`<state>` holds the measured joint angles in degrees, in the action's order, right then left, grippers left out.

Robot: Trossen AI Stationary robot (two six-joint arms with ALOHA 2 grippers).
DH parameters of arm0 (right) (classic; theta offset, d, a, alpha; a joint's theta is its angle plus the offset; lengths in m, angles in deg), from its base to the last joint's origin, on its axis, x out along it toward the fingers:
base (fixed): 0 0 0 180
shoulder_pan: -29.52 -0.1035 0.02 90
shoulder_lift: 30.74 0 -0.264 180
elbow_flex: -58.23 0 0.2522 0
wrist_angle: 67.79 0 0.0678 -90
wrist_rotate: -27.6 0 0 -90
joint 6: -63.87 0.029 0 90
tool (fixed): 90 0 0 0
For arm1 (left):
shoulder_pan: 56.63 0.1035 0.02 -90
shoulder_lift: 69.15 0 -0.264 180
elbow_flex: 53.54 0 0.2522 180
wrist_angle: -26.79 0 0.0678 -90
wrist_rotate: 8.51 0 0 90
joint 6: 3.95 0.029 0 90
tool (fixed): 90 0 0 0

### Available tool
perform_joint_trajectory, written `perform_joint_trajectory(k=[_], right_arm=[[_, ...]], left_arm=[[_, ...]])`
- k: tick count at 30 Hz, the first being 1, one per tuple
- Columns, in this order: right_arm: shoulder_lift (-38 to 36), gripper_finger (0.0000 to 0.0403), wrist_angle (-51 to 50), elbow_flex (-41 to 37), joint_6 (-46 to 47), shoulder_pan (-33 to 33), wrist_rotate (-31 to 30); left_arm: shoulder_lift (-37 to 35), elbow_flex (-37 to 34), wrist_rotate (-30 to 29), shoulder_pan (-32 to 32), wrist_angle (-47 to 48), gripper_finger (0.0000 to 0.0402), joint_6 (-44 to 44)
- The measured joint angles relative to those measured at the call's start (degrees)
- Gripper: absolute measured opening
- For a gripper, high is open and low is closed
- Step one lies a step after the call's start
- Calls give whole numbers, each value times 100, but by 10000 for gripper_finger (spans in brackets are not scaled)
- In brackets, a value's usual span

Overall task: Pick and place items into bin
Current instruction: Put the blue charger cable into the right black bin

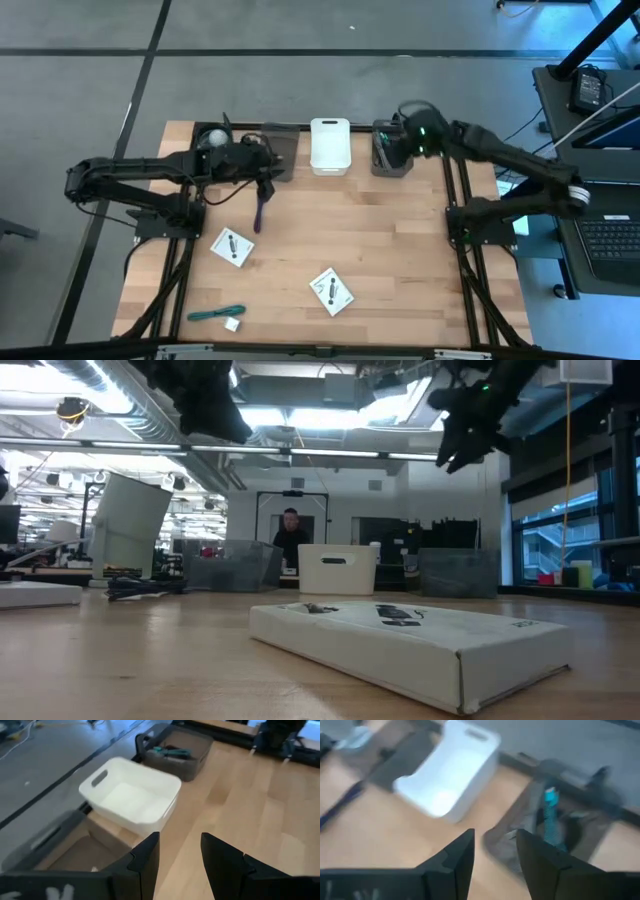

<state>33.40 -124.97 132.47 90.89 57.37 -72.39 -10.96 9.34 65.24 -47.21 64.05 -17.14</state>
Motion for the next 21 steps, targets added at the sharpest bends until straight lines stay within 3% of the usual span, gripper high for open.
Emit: perform_joint_trajectory(k=[6, 11, 16, 21], right_arm=[[-752, 136, 1062, -1280, 1051, -1104, -8], [-813, 120, 1725, -1923, 1476, -1889, 0], [-761, 102, 1836, -2247, 1628, -2514, 5], [-768, 95, 1845, -2446, 1634, -2916, 3]], left_arm=[[342, 534, -680, -688, 858, 139, -677], [1040, 1419, -985, -1220, 2001, 138, -1073], [1889, 2361, -799, -1755, 3658, 138, -1882], [2579, 2963, -68, -2309, 4953, 138, -3064]])
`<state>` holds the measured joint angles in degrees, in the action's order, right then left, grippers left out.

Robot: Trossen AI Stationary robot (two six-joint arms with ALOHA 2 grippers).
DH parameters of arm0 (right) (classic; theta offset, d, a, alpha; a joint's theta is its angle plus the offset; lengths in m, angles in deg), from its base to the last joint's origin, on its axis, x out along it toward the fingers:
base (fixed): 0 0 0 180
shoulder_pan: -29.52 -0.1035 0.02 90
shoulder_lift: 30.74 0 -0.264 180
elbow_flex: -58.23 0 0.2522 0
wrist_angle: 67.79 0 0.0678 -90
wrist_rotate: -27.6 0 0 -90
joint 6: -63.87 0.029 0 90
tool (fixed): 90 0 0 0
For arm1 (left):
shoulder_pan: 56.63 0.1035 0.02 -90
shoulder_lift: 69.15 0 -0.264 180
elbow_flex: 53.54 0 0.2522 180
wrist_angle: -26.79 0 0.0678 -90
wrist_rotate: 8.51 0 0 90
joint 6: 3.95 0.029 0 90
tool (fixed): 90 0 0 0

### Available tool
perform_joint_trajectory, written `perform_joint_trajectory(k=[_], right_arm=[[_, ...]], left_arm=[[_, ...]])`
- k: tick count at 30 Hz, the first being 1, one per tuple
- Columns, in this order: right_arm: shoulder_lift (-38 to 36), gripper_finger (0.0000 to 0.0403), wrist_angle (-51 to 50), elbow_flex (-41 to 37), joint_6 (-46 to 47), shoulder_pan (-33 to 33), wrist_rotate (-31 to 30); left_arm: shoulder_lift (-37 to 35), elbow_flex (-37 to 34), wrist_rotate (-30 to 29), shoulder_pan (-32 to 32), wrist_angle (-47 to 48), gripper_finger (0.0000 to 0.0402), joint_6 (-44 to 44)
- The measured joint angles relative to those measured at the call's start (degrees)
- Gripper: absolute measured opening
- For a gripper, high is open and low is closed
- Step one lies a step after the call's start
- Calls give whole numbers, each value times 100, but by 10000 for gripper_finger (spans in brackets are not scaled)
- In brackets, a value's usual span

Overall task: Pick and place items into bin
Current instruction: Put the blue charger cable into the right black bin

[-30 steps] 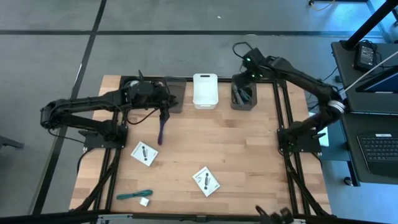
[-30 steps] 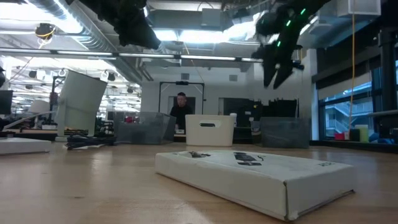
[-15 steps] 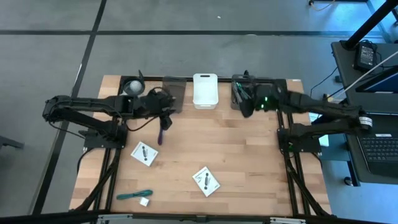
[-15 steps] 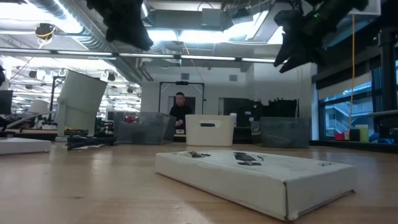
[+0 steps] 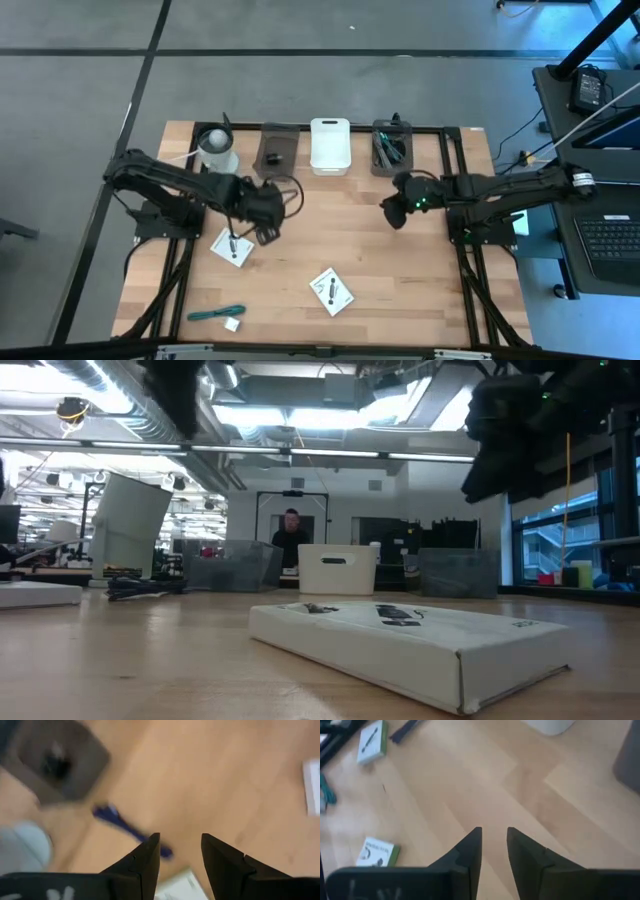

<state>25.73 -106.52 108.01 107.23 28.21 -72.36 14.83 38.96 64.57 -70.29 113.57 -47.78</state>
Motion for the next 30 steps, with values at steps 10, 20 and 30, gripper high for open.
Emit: perform_joint_trajectory(k=[10, 20, 30], right_arm=[[0, 94, -110, -89, -166, -281, -3], [0, 94, -108, -89, -180, -440, 0], [0, 94, -101, -88, -148, -602, 0]], left_arm=[[730, 96, 1616, -1452, 597, 138, -1406], [1573, 94, 2858, -3003, 170, 138, -1800], [2266, 92, 3224, -3686, -480, 138, -2053]])
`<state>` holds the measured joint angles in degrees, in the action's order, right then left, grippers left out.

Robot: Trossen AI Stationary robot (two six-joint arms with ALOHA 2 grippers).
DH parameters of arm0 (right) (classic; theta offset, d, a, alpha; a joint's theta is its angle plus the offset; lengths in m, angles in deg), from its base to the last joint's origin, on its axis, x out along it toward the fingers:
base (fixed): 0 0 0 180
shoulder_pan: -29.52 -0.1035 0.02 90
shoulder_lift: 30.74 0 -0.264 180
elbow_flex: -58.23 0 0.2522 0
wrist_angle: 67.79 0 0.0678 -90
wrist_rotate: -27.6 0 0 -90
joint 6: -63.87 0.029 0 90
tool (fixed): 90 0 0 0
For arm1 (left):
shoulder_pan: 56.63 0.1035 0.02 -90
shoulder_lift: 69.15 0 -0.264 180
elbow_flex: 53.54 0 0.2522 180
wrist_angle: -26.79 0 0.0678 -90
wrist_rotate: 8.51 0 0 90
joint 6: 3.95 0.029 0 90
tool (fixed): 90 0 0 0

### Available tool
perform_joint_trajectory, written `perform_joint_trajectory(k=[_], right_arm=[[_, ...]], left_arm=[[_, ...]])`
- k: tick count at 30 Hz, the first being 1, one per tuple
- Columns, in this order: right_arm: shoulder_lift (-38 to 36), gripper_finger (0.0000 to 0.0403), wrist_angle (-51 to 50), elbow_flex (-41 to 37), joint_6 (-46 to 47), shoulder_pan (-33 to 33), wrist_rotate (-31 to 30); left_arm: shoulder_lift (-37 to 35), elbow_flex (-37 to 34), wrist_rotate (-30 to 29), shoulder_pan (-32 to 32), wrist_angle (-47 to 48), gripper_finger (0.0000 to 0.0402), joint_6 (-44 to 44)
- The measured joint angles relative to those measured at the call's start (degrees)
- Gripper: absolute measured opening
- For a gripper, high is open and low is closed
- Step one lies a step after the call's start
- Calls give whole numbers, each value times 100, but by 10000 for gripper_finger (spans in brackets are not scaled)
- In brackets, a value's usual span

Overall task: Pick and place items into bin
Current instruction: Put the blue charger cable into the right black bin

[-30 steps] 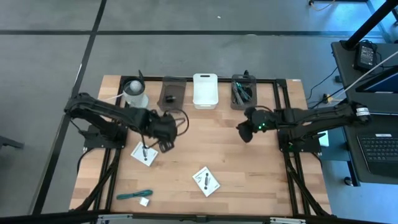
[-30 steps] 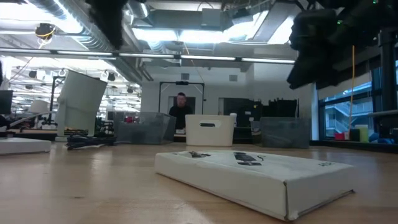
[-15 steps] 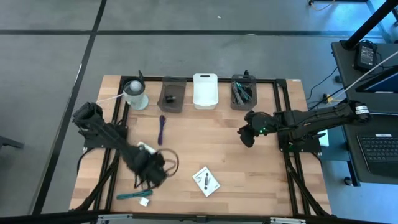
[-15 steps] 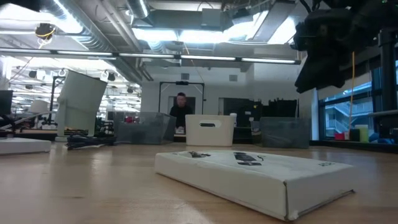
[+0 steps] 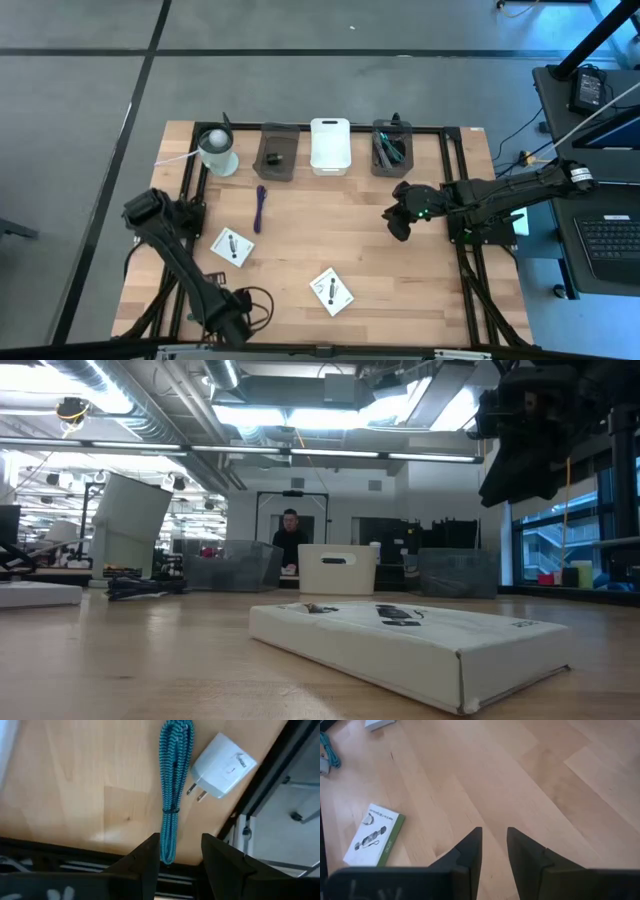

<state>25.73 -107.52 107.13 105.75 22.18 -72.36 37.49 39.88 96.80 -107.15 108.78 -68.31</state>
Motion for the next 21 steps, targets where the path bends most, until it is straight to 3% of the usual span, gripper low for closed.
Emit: perform_joint_trajectory(k=[6, 14, 21], right_arm=[[2, 94, 10, 1, 116, -10, 5], [2, 94, 15, 3, 138, -10, 61], [4, 94, 51, 3, 138, -10, 61]], left_arm=[[151, -441, 198, -109, -536, 133, -94], [130, -994, 517, -121, -1274, 98, -200], [128, -1366, 406, -160, -1600, 89, -335]])
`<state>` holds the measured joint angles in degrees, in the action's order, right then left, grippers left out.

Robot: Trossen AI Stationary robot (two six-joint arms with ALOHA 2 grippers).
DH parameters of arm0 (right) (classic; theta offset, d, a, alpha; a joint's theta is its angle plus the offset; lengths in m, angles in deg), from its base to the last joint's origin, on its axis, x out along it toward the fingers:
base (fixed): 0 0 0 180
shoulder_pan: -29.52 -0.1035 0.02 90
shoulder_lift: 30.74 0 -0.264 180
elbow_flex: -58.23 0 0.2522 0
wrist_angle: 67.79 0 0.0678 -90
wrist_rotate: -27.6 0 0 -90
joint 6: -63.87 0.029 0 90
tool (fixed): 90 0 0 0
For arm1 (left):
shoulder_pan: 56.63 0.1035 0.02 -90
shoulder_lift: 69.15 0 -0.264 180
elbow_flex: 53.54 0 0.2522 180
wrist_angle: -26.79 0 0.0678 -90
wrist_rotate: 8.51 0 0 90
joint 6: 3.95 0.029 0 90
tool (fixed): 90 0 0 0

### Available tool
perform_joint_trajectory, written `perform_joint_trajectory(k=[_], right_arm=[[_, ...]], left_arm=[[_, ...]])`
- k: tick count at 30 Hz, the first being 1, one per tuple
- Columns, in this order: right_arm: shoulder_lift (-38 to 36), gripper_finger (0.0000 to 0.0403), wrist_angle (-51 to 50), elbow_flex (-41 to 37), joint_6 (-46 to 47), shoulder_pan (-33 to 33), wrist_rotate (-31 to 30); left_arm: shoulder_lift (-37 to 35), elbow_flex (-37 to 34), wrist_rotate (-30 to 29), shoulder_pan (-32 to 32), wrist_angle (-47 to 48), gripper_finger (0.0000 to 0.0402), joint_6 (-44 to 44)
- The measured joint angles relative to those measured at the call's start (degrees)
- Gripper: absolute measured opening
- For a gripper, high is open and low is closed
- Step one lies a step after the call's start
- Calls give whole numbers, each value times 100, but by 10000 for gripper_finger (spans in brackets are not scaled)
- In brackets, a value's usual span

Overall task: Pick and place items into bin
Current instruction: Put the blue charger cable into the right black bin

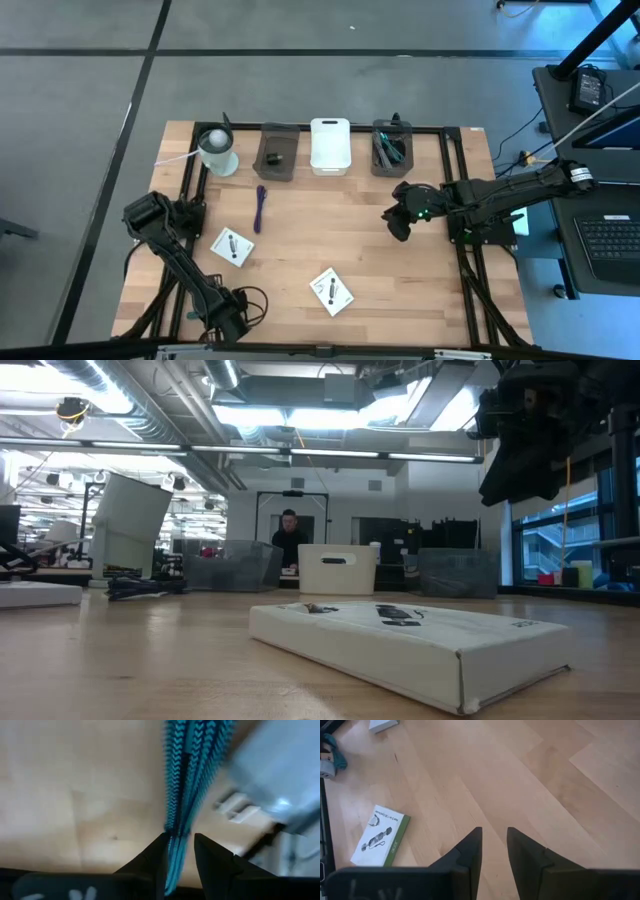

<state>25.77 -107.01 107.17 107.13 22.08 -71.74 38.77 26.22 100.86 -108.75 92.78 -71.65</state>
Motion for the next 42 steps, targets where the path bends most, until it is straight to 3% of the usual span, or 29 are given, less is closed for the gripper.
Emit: perform_joint_trajectory(k=[8, 14, 17, 25, 30, 33, 35, 38, 42], right_arm=[[0, 94, 7, 0, -7, 0, -2], [0, 94, 5, 0, -34, 0, -4], [0, 94, 3, 0, -61, 0, -5], [0, 94, 172, 0, -175, 0, -19], [0, 94, 328, 2, -175, 0, -24], [0, 94, 646, 2, -149, 0, -27], [0, 94, 1159, 2, -174, 1, -94], [0, 94, 2129, 2, -415, 4, -288], [0, 94, 3303, 2, -922, 22, -466]], left_arm=[[-52, -447, -14, 11, -493, 85, -74], [-80, -460, -37, 17, -439, 24, -50], [-187, -470, -156, 49, -356, 22, -153], [-1415, -375, -2332, 553, 689, 22, -934], [-2451, -271, -4445, 1303, 725, 22, -898], [-2883, -185, -5329, 1868, 347, 22, -117], [-3069, -144, -5482, 2352, -137, 22, 813], [-3136, -138, -5172, 3178, -1240, 22, 2315], [-3107, -138, -4235, 4233, -2801, 22, 4053]])
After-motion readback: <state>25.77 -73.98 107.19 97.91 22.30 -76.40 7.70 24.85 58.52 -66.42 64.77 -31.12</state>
